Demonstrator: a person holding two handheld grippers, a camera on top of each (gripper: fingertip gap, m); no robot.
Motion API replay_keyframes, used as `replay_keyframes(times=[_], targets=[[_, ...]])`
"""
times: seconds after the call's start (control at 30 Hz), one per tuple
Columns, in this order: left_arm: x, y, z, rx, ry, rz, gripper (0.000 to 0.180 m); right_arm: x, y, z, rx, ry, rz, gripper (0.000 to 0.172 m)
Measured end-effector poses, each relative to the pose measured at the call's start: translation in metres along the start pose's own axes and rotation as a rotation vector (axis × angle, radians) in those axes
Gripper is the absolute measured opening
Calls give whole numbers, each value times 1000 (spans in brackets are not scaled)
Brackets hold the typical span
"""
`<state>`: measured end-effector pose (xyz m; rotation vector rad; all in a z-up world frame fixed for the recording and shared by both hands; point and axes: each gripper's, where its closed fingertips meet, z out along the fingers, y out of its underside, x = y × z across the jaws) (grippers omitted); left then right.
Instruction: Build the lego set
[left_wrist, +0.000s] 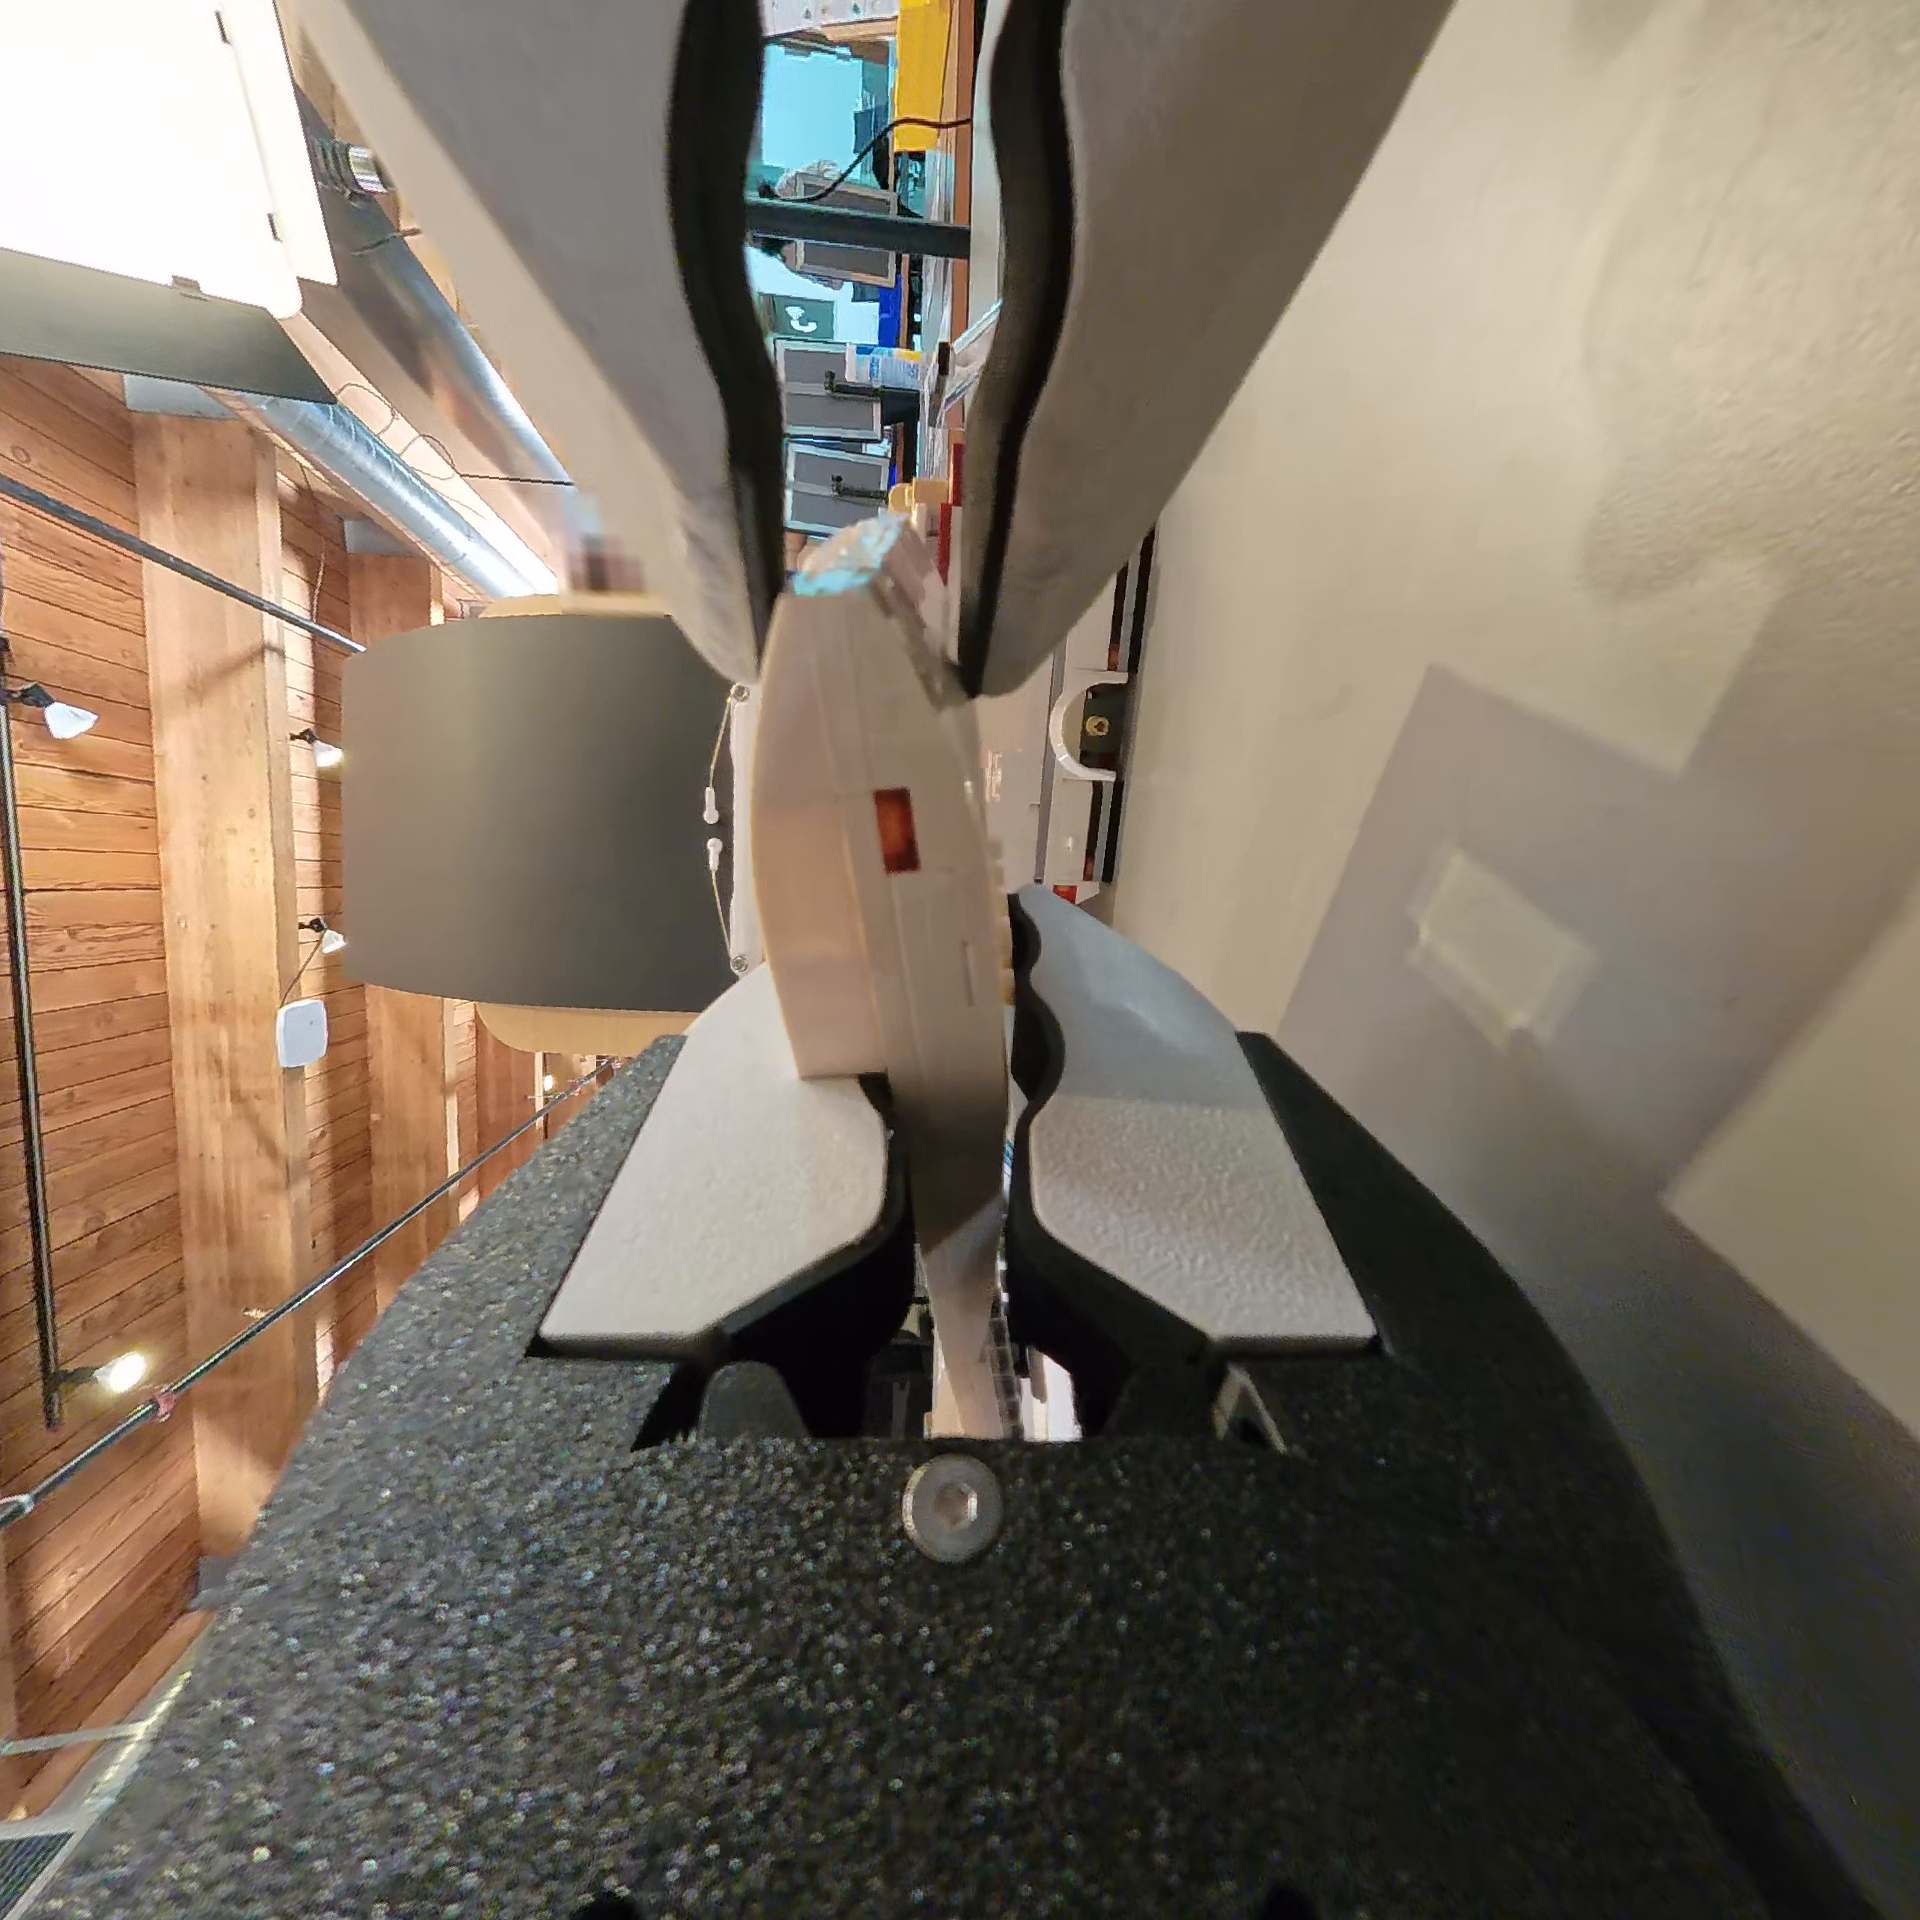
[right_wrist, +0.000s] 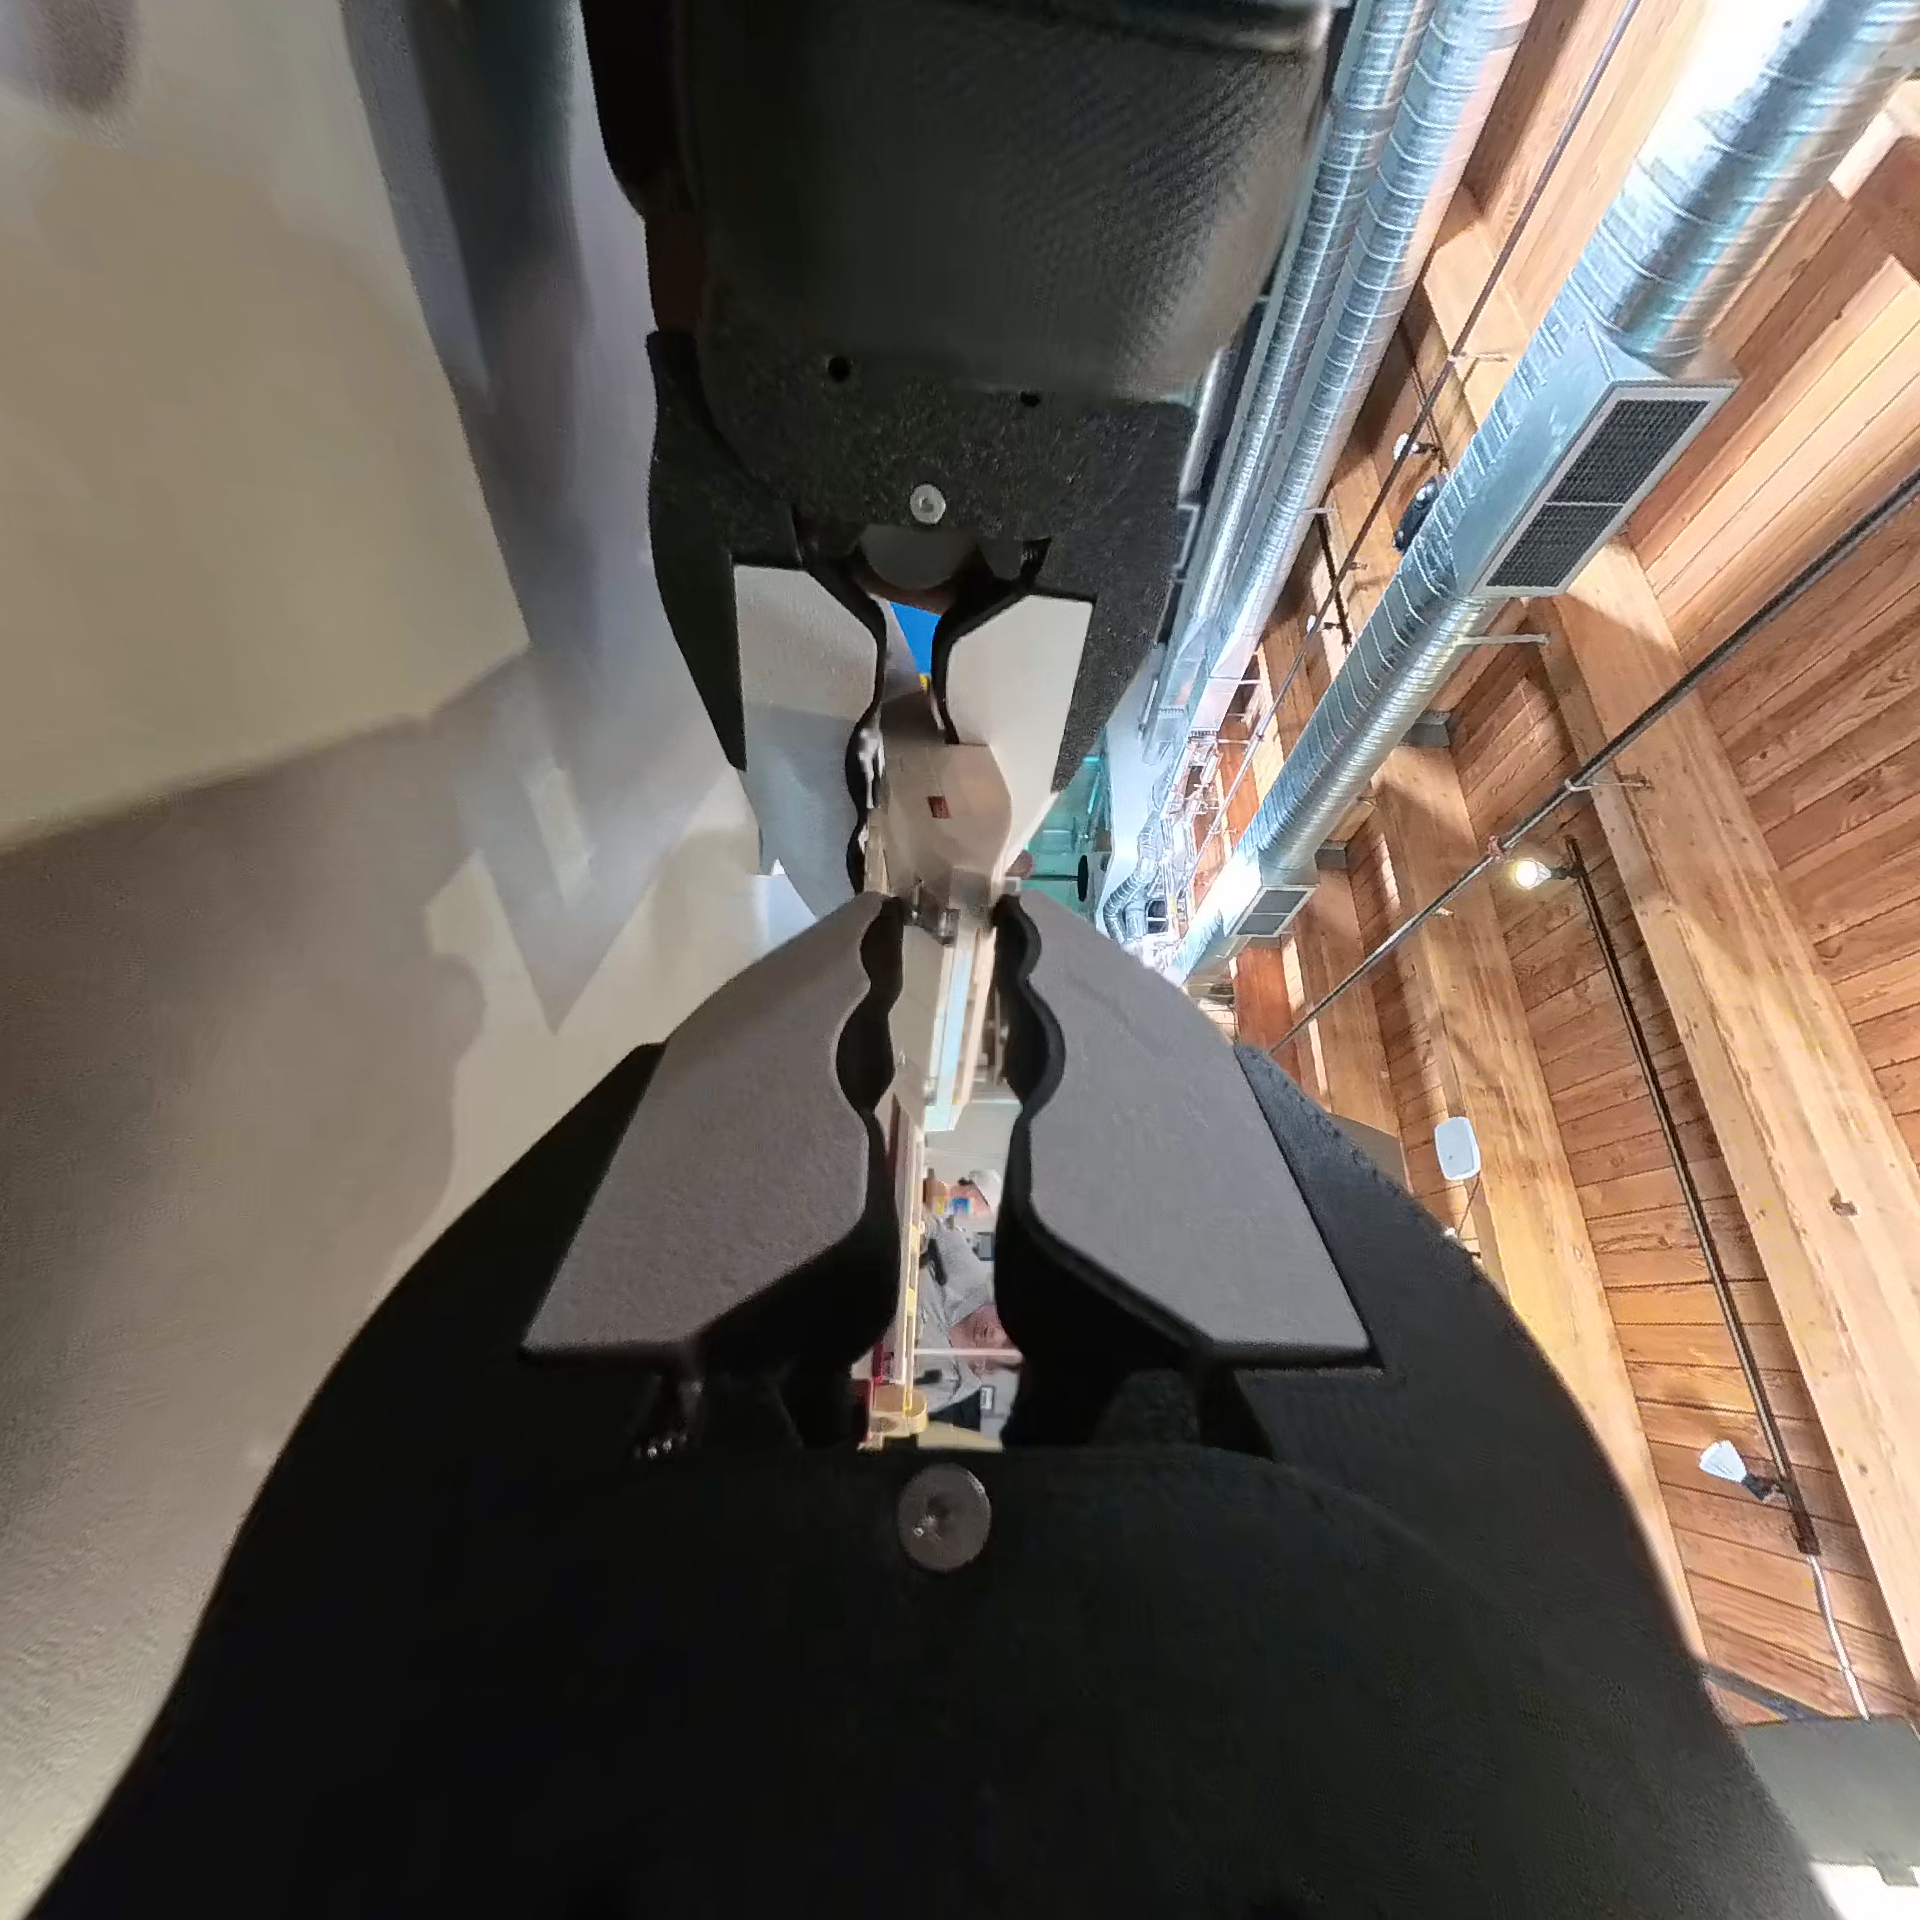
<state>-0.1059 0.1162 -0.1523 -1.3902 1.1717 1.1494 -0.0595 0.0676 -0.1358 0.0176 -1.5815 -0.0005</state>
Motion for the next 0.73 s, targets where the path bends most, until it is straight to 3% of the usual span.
replay_keyframes(times=[0.43, 0.73], targets=[[1, -5, -1, 26, -1, 18, 15, -2, 7, -5, -10, 30, -1, 25], [-1, -5, -2, 33, -8, -6, 15, -2, 13, -3, -44, 35, 7, 20]])
